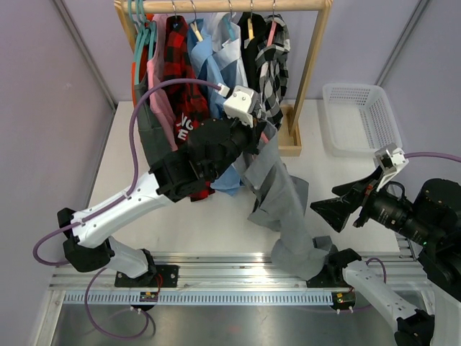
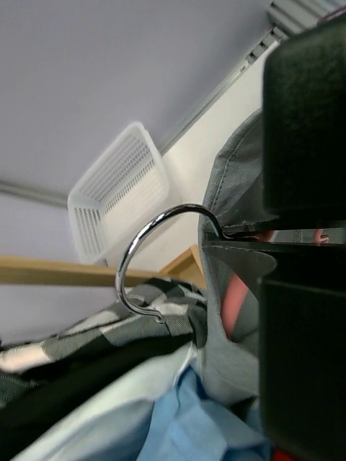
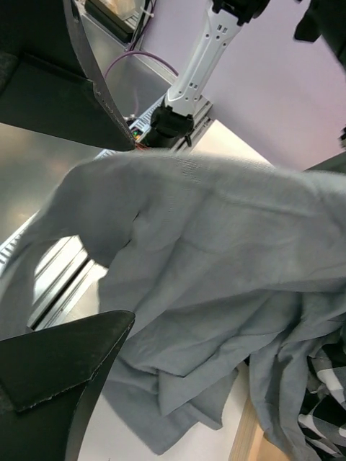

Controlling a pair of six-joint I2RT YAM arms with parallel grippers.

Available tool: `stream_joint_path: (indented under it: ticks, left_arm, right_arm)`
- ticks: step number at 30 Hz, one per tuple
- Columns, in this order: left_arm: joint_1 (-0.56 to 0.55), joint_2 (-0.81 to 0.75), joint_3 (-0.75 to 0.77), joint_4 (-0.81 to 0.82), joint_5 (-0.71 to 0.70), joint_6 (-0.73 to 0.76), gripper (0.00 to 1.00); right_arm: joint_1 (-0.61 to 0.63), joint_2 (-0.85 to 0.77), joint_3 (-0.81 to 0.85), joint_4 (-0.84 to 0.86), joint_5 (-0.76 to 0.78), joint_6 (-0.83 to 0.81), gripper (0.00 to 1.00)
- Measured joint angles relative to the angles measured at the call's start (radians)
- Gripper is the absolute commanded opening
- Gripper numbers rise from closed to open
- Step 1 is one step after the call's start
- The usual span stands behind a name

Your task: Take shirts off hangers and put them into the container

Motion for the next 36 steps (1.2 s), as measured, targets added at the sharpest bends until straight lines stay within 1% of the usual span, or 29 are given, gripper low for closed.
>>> stream_joint_path:
  ticks: [7, 11, 14, 18, 22, 25, 29, 33, 36]
  left_arm:
    - [0.005, 0.010, 0.106, -0.098, -0.043, 0.048, 0.00]
    - [0.005, 0.046, 0.175, -0.105, -0.047, 0.048, 0.00]
    - [0.006, 0.106, 0.229, -0.106, -0.047, 0.048, 0.00]
    - [0.006, 0.195, 0.274, -0.102, -0.039, 0.049, 0.00]
    - [0.019, 0.264, 0.298, -0.106, -0.029, 0.047, 0.00]
    - [0.037, 0.289, 0.304, -0.110, -0.015, 0.038, 0.00]
    - [0.052, 0.299, 0.329, -0.129, 0.001, 0.024, 0.00]
    - [0.053, 0.298, 0.355, -0.152, 0.008, 0.024, 0.00]
    - [0.053, 0.298, 0.358, -0.158, 0.013, 0.022, 0.00]
  right_arm:
    - [0.000, -0.026, -0.083, 0.014, -0.019, -0.001, 0.99]
    - [0.000, -0.032, -0.133, 0.023, -0.048, 0.014, 0.99]
    - [0.000, -0.036, -0.122, 0.017, -0.057, 0.016, 1.00]
    - [0.000, -0.050, -0.051, -0.013, -0.050, 0.014, 0.99]
    - [0.000, -0.058, 0.033, -0.061, -0.012, -0.005, 0.99]
    - [0.000, -0.061, 0.060, -0.080, 0.008, -0.016, 0.99]
    - [0.000, -0.065, 0.028, -0.101, 0.047, -0.029, 0.98]
    - [0.000, -0.060, -0.017, -0.138, 0.151, -0.040, 0.98]
    - [0.000, -0.050, -0.028, -0.142, 0.197, -0.043, 0.95]
